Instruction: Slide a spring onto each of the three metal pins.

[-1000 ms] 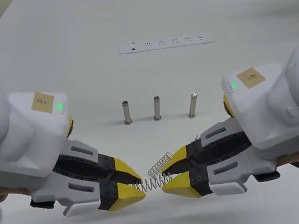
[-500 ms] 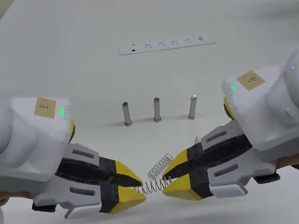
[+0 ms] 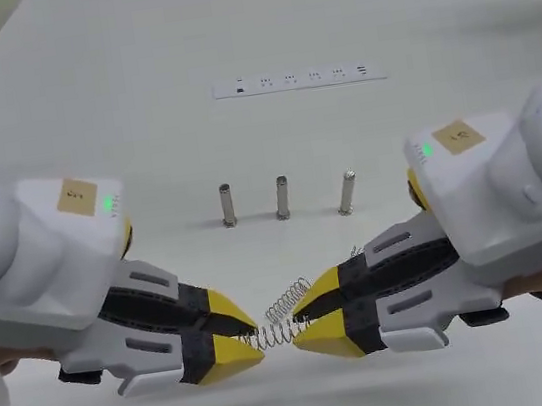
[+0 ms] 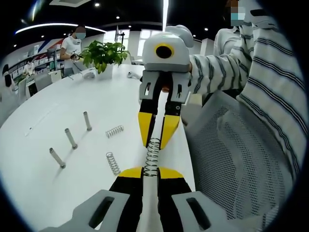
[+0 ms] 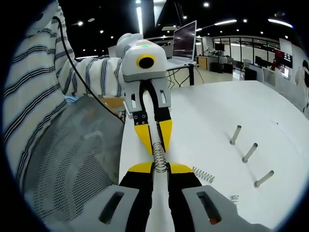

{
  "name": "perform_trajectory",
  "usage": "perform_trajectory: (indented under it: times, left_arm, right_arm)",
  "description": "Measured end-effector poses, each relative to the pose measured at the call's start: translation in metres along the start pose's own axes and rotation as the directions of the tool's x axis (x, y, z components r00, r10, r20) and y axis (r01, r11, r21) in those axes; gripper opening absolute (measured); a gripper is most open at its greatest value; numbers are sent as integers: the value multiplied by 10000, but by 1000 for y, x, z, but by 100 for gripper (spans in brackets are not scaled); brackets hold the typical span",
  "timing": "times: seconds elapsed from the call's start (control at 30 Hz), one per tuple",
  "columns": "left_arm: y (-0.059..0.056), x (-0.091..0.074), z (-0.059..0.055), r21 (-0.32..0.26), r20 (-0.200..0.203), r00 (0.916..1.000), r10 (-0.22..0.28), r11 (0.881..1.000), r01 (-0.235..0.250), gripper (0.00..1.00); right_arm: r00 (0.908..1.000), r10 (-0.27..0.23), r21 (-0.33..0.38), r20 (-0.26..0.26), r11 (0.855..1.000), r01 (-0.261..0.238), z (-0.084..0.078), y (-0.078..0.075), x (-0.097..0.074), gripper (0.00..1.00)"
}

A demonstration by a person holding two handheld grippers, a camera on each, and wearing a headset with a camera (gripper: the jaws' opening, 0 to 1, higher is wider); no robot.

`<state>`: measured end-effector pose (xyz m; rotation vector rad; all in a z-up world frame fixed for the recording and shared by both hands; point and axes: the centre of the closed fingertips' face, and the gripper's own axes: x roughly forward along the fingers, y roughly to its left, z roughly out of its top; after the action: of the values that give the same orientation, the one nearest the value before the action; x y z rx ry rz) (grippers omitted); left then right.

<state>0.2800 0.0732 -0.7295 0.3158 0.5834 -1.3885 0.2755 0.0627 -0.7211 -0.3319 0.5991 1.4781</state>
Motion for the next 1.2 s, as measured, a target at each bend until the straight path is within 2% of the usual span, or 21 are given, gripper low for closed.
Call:
perform_trajectory:
  times: [0.4, 0.7, 1.2]
  left_arm:
    - [1, 4, 5, -208, 552, 9984, 88, 9998, -77, 2]
    - [0, 7, 6, -78, 612, 9981, 71, 9999, -66, 2]
    - [-2, 23, 8, 162, 998, 9950, -103, 9998, 87, 1]
  right_arm:
    - [9979, -158, -731, -631, 9973, 112, 4, 0, -6, 7]
    - [9945, -207, -1125, -1026, 9936, 91, 6, 1, -7, 7]
    - [9853, -335, -1208, -1673, 9926, 132, 1, 0, -12, 7]
